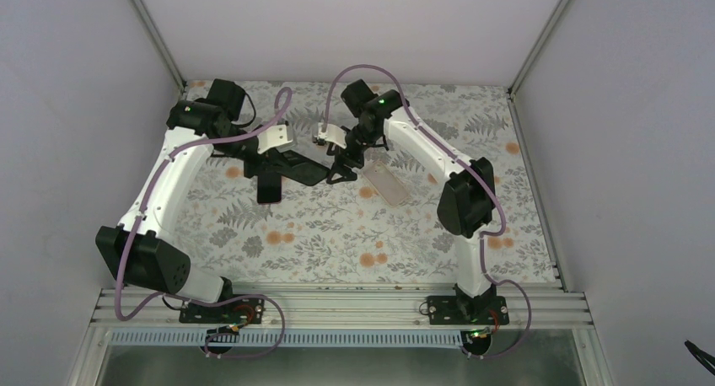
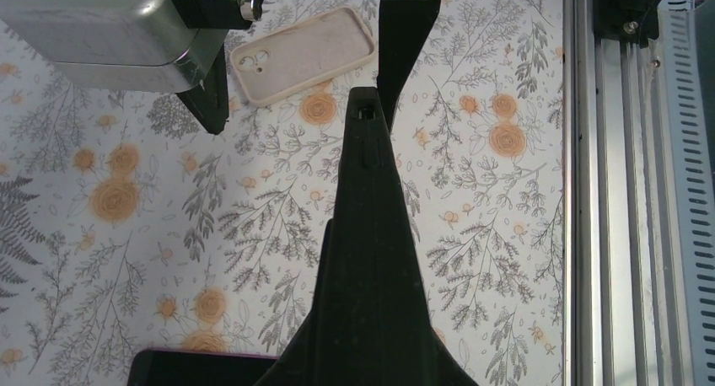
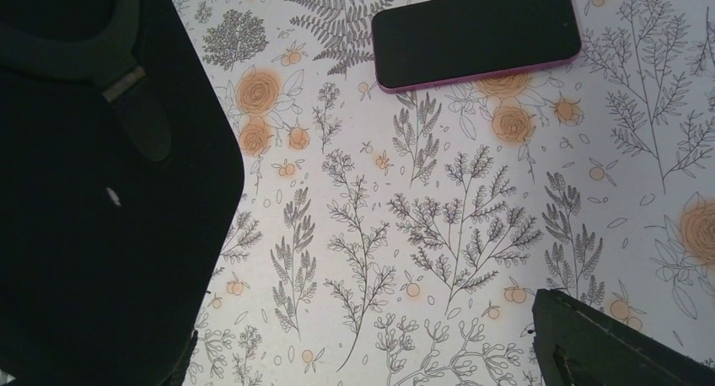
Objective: Take the phone out of the phone case
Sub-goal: Remove the phone case from the phone.
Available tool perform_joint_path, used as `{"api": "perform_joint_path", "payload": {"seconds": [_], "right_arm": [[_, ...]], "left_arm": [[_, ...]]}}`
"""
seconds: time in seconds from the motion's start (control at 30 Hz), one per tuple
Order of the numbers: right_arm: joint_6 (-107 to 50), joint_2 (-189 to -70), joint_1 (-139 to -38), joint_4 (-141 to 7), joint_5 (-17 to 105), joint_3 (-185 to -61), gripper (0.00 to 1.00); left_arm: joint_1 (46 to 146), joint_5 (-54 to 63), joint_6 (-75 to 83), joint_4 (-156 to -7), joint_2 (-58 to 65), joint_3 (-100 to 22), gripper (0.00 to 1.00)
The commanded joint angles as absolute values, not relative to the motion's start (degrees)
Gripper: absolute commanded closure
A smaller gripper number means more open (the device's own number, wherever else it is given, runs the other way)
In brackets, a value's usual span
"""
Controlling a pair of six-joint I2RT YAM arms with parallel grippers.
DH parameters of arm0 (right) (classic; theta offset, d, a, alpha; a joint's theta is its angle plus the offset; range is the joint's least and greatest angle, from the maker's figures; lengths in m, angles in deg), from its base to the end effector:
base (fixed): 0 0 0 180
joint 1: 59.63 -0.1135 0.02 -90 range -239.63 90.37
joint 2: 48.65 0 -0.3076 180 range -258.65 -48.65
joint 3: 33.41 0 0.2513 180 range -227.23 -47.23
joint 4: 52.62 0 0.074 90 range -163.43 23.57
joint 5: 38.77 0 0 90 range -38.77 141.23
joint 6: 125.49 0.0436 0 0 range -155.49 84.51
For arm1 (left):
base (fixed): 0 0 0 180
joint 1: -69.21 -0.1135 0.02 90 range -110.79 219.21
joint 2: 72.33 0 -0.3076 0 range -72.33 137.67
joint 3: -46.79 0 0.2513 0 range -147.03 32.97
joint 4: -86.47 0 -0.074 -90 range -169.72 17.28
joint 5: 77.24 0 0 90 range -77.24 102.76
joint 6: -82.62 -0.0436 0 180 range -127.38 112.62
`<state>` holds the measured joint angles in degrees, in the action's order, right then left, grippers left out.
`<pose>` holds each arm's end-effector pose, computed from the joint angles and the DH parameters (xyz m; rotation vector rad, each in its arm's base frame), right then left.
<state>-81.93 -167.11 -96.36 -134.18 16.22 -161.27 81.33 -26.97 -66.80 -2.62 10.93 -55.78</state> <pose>0.3442 0.2880 0.3205 -1.8733 1.9117 0.8046 0.2435 -0.0808 0.4000 1.5794 1.9421 -0.6647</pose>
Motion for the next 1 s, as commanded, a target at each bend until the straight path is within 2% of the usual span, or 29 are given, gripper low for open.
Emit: {"api": "perform_joint_path", "payload": {"seconds": [0.0, 0.47, 0.97], "right_arm": [[-81.8, -168.5, -96.6, -133.8, 17.4, -164.3, 0.03], [-85.6, -174.4, -95.3, -139.0, 22.2, -173.3, 0.04], [-84.9, -177.5, -94.2, -136.3, 26.8, -178.9, 0.04]], "left_arm": [[81.8, -31.8, -67.8, -2.0, 10.4, -57.5, 0.98], [85.5, -28.9, -66.2, -1.9, 5.0, -54.5, 0.98], [88.4, -29.7, -64.1, -1.8, 2.2, -52.5, 0.98]]}}
